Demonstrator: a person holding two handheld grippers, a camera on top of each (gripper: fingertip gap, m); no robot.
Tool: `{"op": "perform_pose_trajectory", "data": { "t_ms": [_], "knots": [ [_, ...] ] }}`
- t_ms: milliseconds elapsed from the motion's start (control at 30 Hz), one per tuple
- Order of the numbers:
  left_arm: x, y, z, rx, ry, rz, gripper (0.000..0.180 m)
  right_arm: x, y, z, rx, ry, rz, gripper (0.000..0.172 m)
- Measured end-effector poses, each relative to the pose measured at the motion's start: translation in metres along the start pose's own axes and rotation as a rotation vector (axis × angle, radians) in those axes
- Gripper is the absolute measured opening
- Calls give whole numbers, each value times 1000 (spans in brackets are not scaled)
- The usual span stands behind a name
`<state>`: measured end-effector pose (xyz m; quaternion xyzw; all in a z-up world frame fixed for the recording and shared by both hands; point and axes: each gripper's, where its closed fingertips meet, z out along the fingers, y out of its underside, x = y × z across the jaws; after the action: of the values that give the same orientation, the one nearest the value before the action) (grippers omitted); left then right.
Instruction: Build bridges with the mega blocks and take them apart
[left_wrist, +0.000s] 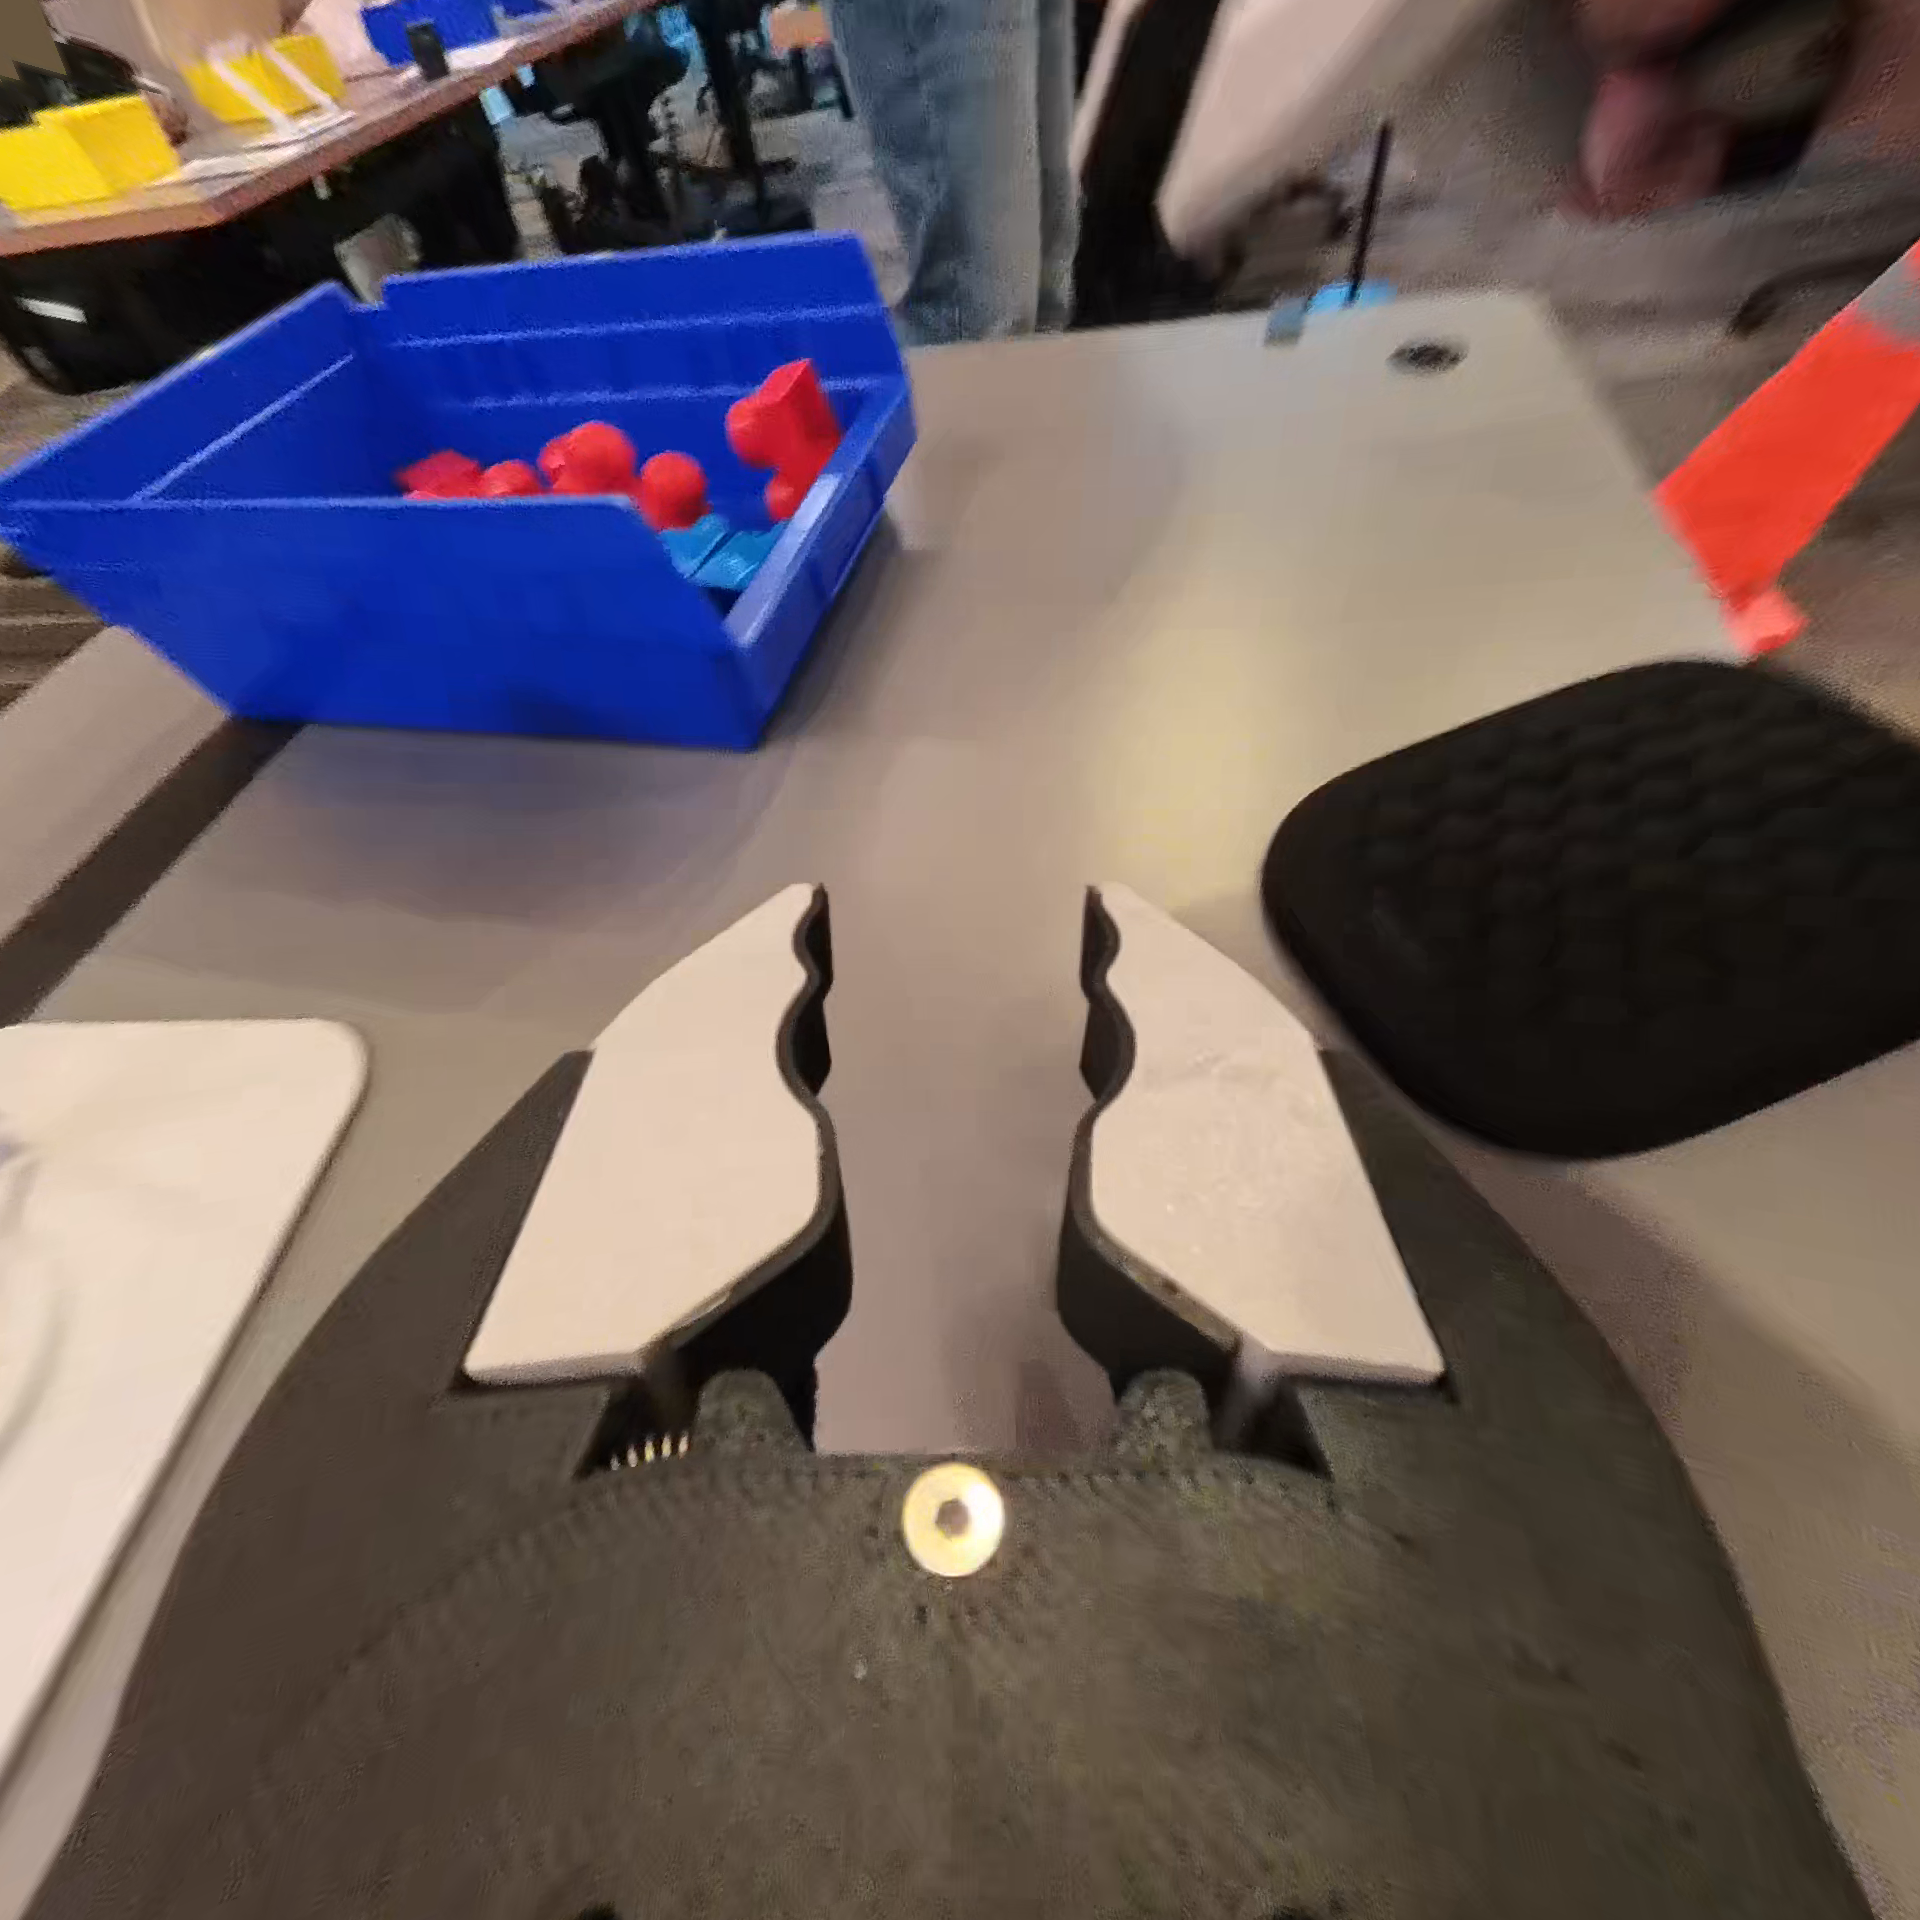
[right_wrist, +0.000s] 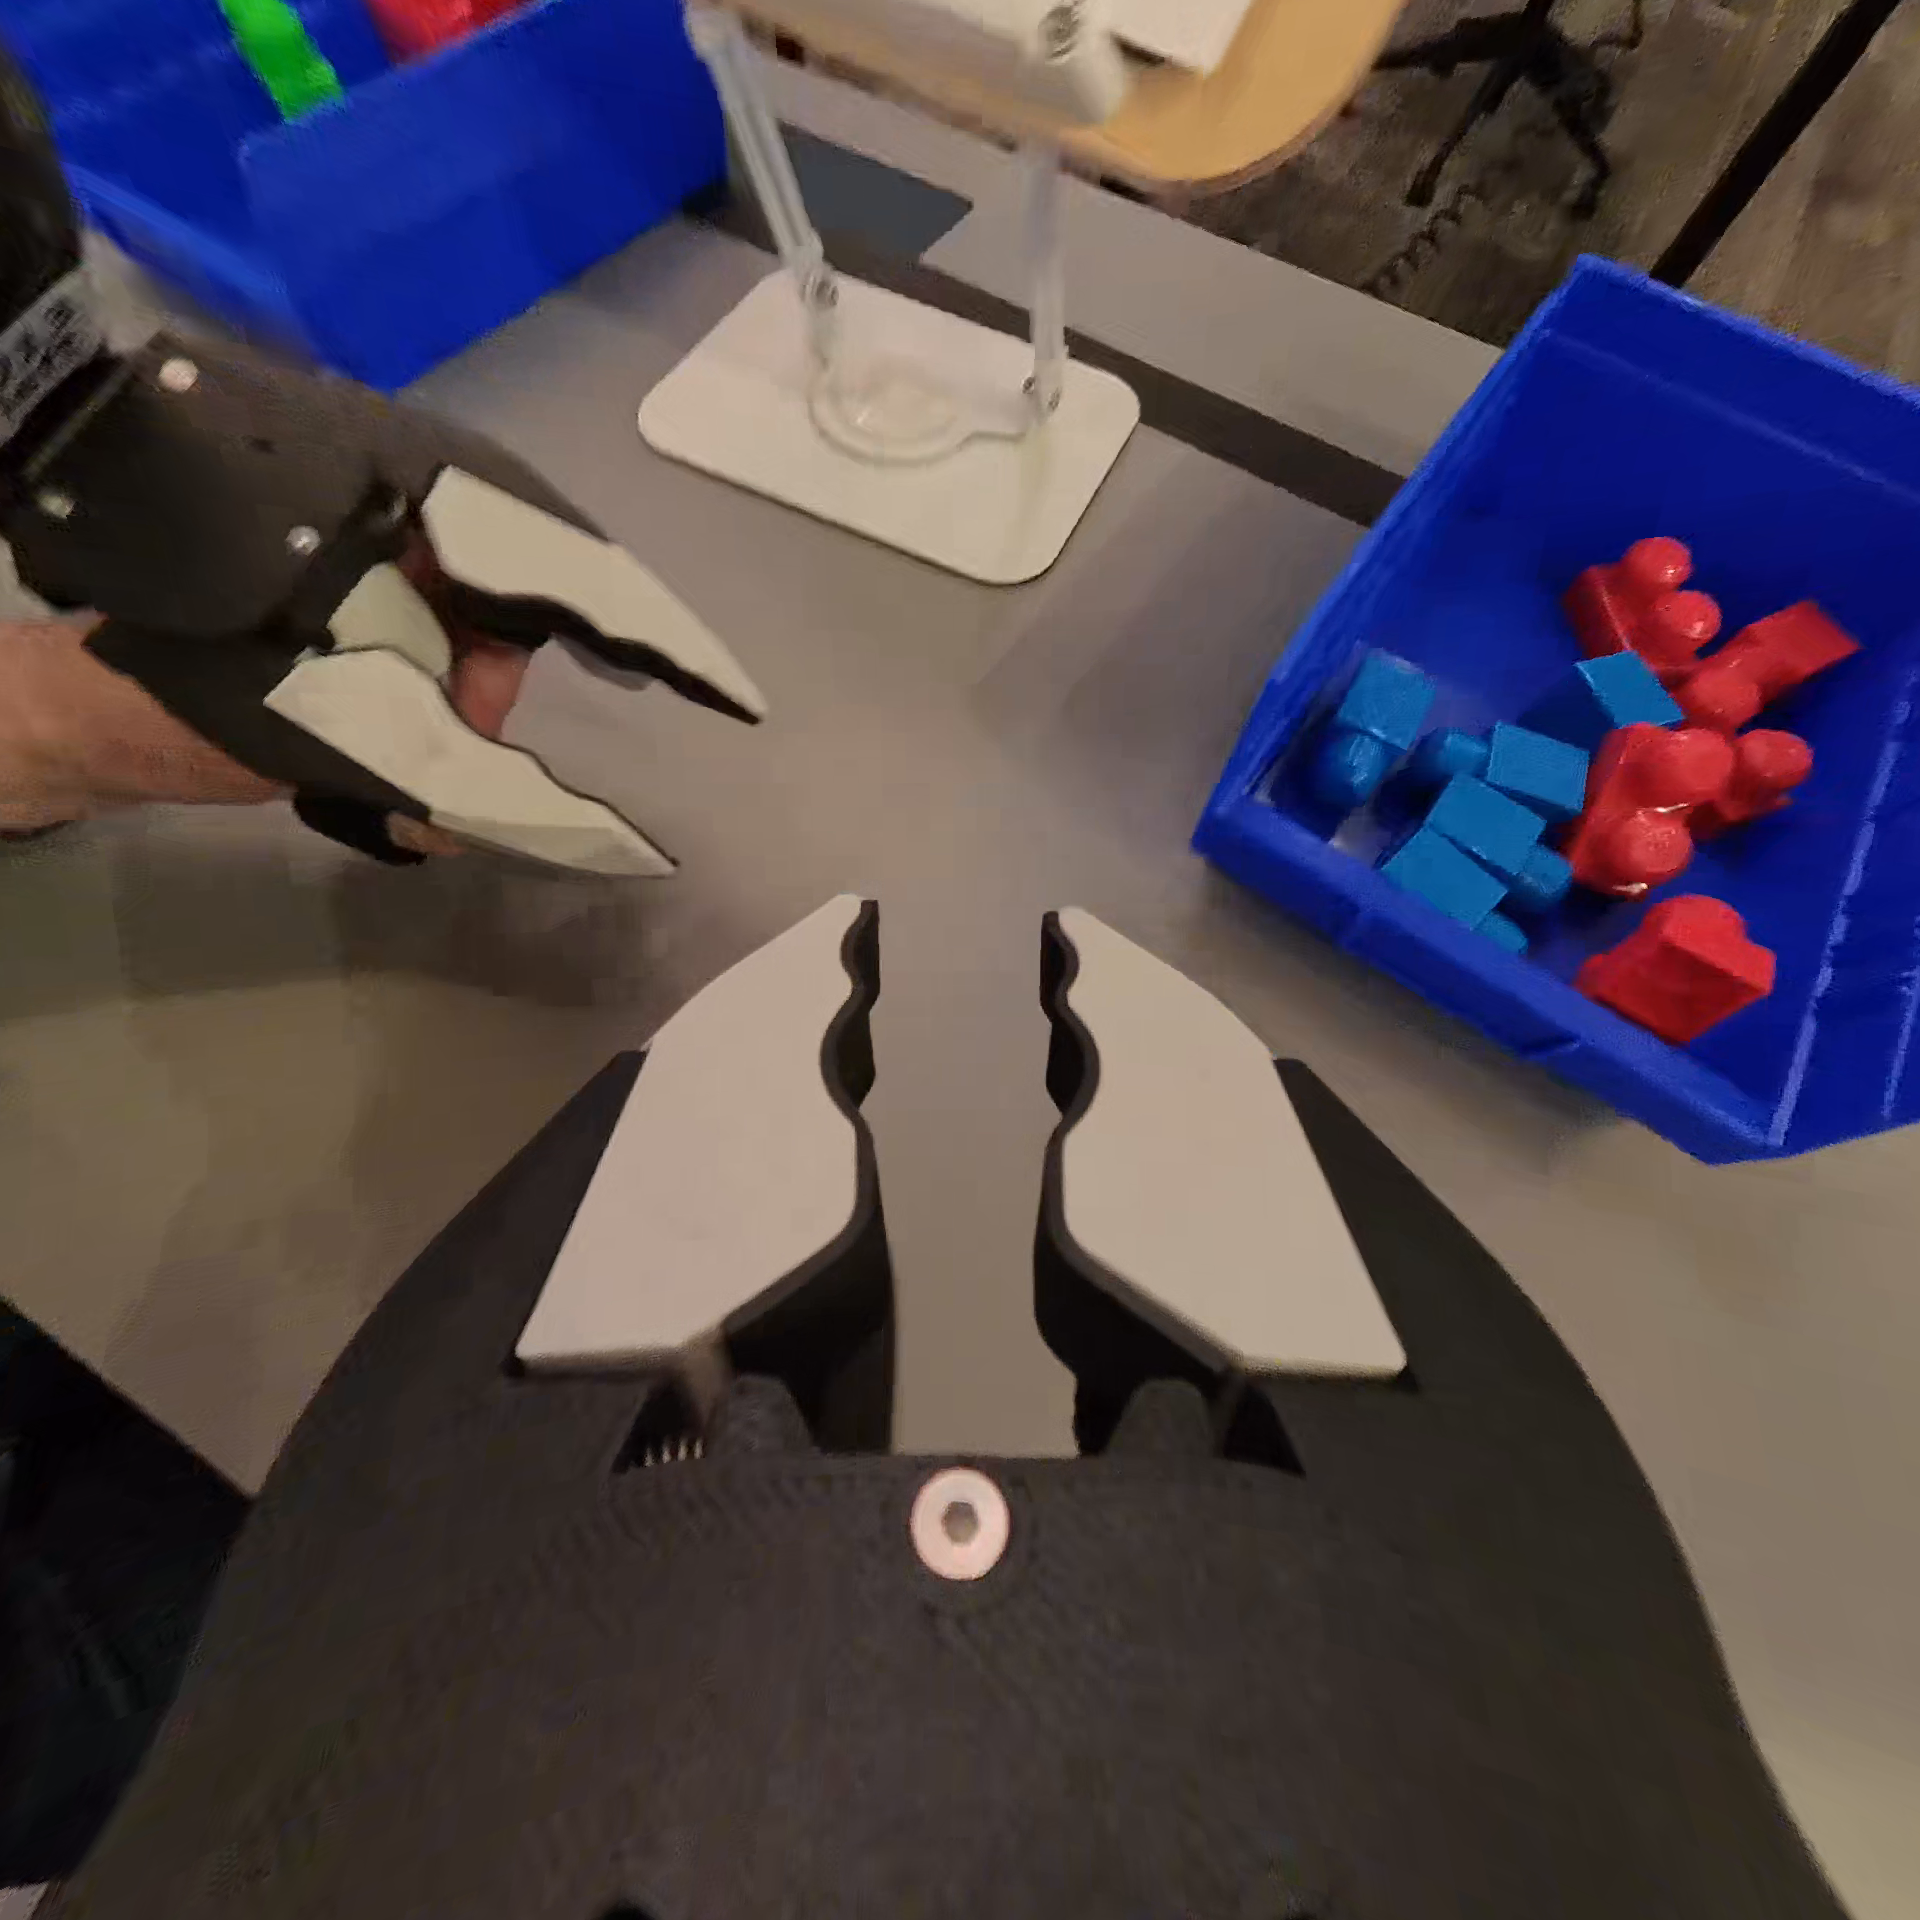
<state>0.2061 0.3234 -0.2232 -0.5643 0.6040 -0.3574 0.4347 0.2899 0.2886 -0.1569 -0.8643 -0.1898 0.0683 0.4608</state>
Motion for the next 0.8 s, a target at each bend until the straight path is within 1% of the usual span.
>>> {"op": "perform_pose_trajectory", "data": {
  "t_ms": [67,133,167,200,233,300,333,400,500,533,567,633,700,733,800],
  "knots": [
    [21,-12,6,56,59,-21,48,-33,8,-13,-11,-11,-41,27],
    [44,-18,12,64,91,-1,53,-64,17,-33,4,-19,-63,18],
    [60,-20,15,53,114,54,54,-80,24,-43,6,-35,-61,15],
    [72,-22,18,43,105,119,54,-94,34,-53,5,-56,-62,6],
    [84,-25,20,39,106,164,55,-100,42,-63,23,-29,-72,0],
    [116,-33,25,59,181,181,60,-112,66,-81,23,-6,-53,2],
    [131,-39,28,74,209,182,64,-117,80,-89,5,0,-14,5],
    [159,-48,33,83,266,217,66,-124,110,-109,-43,56,12,12],
    [202,-64,49,109,348,256,90,-151,133,-147,-11,61,102,17],
    [217,-64,55,105,381,263,92,-163,140,-158,-16,53,125,18],
    [228,-59,64,61,387,278,97,-173,148,-169,-29,57,141,19],
    [242,-43,81,-33,350,390,112,-194,163,-190,-36,81,177,20],
    [245,-37,93,-82,269,526,117,-215,177,-208,-28,93,221,20],
    [244,-31,100,-123,222,586,126,-223,185,-216,-21,111,236,20],
    [242,-14,112,-205,134,708,131,-242,201,-228,-25,119,276,21]
  ]
}}
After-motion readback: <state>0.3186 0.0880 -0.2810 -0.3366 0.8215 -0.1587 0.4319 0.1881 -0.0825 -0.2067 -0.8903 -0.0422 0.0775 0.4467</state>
